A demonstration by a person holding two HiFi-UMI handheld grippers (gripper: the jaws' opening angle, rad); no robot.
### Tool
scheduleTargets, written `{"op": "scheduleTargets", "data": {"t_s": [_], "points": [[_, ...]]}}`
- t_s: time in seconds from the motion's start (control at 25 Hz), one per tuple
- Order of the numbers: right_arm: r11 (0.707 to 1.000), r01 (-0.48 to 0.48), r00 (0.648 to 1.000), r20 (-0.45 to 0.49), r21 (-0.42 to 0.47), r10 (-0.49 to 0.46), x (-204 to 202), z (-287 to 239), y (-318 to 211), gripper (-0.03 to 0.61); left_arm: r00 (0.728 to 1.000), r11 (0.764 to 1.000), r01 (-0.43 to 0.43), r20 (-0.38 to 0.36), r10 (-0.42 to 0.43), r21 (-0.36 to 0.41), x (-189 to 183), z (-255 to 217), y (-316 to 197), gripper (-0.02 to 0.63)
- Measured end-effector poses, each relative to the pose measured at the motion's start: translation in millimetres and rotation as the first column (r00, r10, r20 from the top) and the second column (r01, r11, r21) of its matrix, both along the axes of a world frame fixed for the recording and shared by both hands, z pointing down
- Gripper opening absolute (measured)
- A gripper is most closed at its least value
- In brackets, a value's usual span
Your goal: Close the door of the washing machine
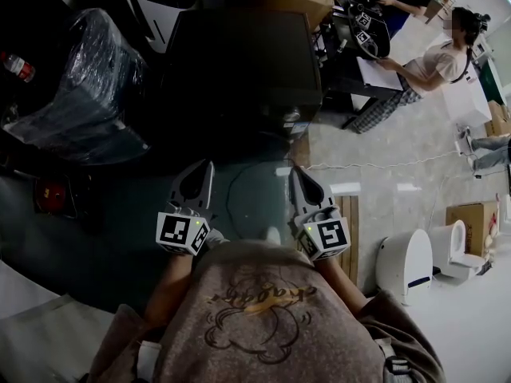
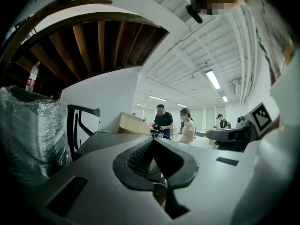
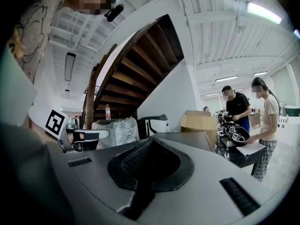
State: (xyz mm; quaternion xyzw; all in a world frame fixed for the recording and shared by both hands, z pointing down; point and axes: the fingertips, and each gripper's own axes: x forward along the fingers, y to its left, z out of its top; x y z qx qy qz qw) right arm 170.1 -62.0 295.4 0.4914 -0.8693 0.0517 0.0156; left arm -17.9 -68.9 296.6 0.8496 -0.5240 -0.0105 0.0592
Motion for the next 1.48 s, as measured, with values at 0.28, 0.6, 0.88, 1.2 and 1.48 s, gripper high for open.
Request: {"op": "scheduleTargets", "data": {"t_s": [0.28, 0.6, 0.88, 1.2, 1.48], "points": [[0.999, -0.031, 0.999, 0.011, -0.007, 0.031, 7.3, 4.2, -2.3, -0.005, 1.000, 1.000, 0.015, -0.010, -0.015, -0.005, 1.0, 0.3, 0.9, 0.000], [0.998, -0.056, 0.998, 0.025, -0.018, 0.056, 14.4, 4.9, 2.1, -0.005, 1.000, 1.000, -0.001, -0.017, 0.001, -0.023, 9.2, 3.6, 5.2, 0.000], [0.998, -0.065, 0.998, 0.024, -0.022, 0.065, 18.8, 6.8, 4.8, -0.005, 0.999, 0.999, 0.009, -0.032, -0.010, -0.039, 10.5, 7.6, 8.7, 0.000], [0.999, -0.052, 0.998, 0.020, -0.015, 0.052, 19.7, 5.5, 7.7, -0.005, 0.999, 0.999, 0.021, -0.038, -0.023, -0.045, 12.8, 8.1, 13.1, 0.000], [0.999, -0.041, 0.999, 0.014, -0.016, 0.041, 18.1, 6.1, 8.3, -0.005, 0.999, 0.998, 0.026, -0.043, -0.028, -0.051, 13.5, 9.3, 15.2, 0.000]]}}
